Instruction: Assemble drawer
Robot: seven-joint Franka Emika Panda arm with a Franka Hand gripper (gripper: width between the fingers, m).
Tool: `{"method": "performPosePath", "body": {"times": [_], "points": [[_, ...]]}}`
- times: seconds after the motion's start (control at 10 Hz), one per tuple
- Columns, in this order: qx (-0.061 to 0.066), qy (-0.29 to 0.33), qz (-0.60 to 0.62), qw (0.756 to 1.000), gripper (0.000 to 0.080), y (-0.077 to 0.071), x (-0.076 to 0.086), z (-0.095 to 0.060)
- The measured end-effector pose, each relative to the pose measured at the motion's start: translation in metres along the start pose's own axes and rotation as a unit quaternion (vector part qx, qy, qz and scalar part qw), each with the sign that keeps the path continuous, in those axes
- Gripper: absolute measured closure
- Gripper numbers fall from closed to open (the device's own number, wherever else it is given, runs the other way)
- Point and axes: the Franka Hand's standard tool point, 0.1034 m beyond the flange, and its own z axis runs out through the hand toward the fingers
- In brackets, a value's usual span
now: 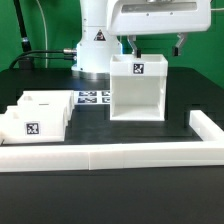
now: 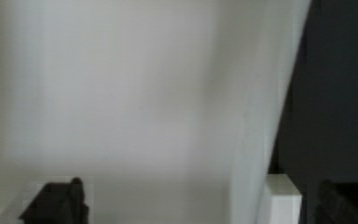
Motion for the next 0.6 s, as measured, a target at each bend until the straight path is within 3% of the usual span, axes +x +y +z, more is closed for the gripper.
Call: {"method": "performPosePath", "body": {"times": [0.3, 0.5, 0.6], "points": [[0.024, -0.008, 0.051, 0.998, 0.015, -0.012, -0.011, 0.014], [0.023, -0.013, 0.052, 0.998, 0.015, -0.012, -0.013, 0.02], [0.023, -0.013, 0.051, 0.998, 0.0272, -0.011, -0.013, 0.02]]}}
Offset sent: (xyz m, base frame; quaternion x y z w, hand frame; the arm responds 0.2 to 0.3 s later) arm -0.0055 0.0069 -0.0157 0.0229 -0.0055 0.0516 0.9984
